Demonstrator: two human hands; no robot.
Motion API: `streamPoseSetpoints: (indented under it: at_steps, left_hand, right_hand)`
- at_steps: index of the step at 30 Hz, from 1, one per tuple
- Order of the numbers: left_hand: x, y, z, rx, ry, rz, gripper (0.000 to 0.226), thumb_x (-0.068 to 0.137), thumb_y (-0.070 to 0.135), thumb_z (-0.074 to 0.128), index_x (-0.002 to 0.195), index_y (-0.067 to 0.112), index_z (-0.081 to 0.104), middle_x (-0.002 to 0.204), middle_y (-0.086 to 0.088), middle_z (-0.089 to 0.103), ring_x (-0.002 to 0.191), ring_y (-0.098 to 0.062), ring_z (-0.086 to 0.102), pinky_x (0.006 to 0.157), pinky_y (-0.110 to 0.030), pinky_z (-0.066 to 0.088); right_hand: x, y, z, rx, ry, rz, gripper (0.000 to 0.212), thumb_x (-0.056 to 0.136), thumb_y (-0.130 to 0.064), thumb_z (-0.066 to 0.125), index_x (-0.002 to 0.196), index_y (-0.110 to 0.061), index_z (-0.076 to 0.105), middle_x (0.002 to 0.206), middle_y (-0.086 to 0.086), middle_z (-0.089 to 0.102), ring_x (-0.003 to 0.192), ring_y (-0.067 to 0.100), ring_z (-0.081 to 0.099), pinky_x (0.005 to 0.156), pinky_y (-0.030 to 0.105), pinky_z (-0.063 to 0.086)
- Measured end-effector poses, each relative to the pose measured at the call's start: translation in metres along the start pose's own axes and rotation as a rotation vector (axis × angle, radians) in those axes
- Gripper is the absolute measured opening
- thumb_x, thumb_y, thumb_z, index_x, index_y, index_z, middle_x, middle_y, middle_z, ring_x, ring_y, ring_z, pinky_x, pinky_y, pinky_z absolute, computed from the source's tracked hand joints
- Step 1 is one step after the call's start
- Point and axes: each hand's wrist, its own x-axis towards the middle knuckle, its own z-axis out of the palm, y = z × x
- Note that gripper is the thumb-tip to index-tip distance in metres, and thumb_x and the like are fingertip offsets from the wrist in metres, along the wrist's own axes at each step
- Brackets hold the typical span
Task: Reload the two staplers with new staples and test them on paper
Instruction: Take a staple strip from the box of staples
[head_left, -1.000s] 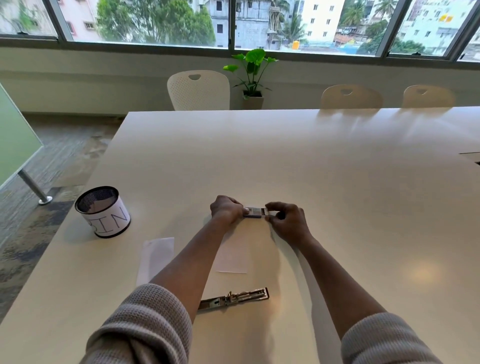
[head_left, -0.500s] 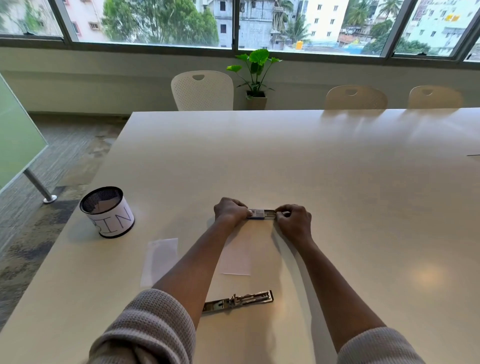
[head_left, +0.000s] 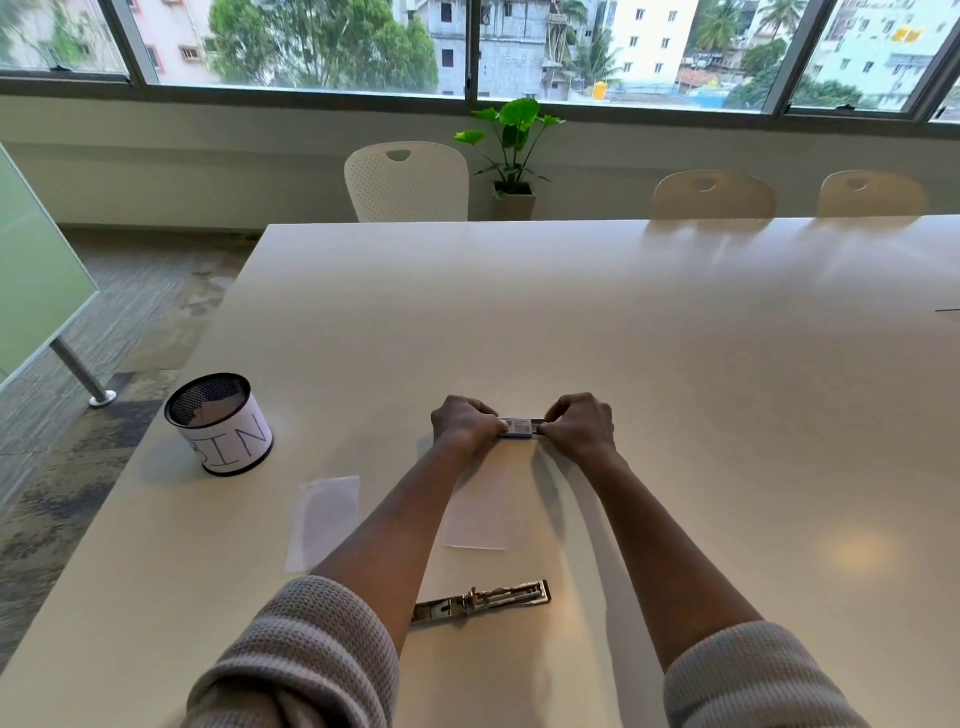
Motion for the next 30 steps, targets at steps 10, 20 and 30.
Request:
streamPoseSetpoints:
  at_steps: [10, 20, 30]
  left_hand:
    - [-0.003, 0.001, 0.0, -0.018, 0.016, -0.007, 0.02, 0.071, 0.026, 0.085, 0.089, 0.018, 0.08, 0.096, -0.002, 0.076, 0.095, -0.012, 0.067, 0.081, -0.018, 0.051]
    - [-0.001, 0.0, -0.001, -0.029, 0.015, -0.005, 0.024, 0.072, 0.027, 0.085, 0.094, 0.018, 0.08, 0.102, -0.001, 0.076, 0.1, -0.011, 0.066, 0.091, -0.021, 0.052]
    - [-0.005, -0.002, -0.001, -0.044, 0.009, 0.008, 0.024, 0.07, 0.032, 0.084, 0.091, 0.019, 0.08, 0.097, 0.001, 0.076, 0.098, -0.012, 0.066, 0.091, -0.024, 0.054]
  right_hand:
    - [0.007, 0.003, -0.011, -0.088, -0.133, -0.075, 0.016, 0.08, -0.022, 0.077, 0.094, -0.016, 0.081, 0.098, 0.007, 0.078, 0.097, 0.021, 0.068, 0.074, 0.017, 0.036]
    - [-0.013, 0.013, -0.017, 0.126, 0.049, -0.15, 0.012, 0.087, -0.02, 0.073, 0.092, -0.012, 0.08, 0.1, 0.007, 0.074, 0.104, 0.024, 0.063, 0.088, 0.024, 0.035]
    - [-0.039, 0.029, -0.004, 0.042, -0.013, -0.185, 0.012, 0.085, -0.019, 0.074, 0.092, -0.013, 0.081, 0.093, 0.006, 0.079, 0.091, 0.021, 0.069, 0.077, 0.017, 0.038]
